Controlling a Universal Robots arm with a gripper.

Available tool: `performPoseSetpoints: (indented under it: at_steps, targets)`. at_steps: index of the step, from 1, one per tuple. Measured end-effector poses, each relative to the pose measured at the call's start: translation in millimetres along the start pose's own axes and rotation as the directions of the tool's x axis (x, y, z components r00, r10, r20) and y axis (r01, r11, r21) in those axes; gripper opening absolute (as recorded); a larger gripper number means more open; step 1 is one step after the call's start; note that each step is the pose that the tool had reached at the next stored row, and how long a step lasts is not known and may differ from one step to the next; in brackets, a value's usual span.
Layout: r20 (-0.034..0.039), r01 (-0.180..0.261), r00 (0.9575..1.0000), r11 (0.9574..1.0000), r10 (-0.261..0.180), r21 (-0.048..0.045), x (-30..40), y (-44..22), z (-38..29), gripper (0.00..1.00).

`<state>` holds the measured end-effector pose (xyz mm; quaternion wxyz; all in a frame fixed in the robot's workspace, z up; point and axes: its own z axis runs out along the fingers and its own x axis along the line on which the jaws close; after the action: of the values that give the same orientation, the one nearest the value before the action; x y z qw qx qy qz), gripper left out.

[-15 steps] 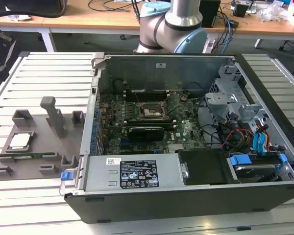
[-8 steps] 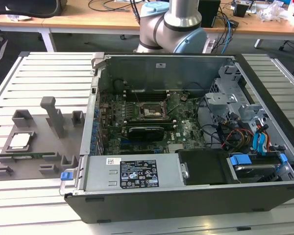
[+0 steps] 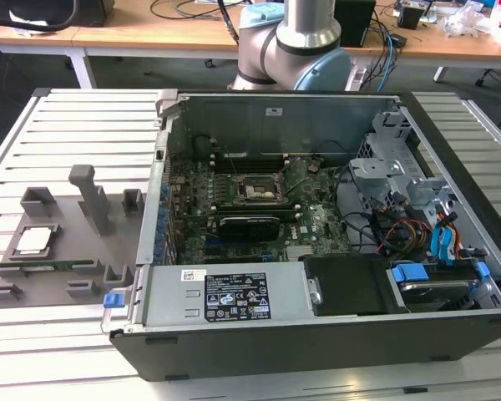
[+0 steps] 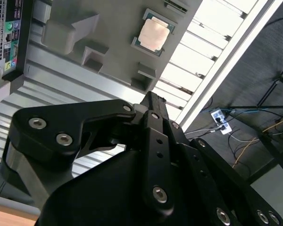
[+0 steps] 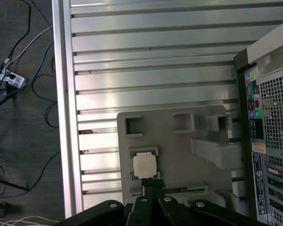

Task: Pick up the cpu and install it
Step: 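Reach for the cpu, then pick up the cpu and move it towards the insertion slot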

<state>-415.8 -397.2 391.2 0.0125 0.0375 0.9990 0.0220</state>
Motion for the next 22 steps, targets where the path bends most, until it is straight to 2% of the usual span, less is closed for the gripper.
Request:
performPoseSetpoints:
  at_steps: [10,22]
  targets:
    - [0.0001,0.0,1.0,1.0,0.0,-0.0001,20.4,-1.3,-0.2,0.11]
    - [0.0,0.0,1.0,1.0,0.0,0.0,20.0,-1.2,0.0,0.11]
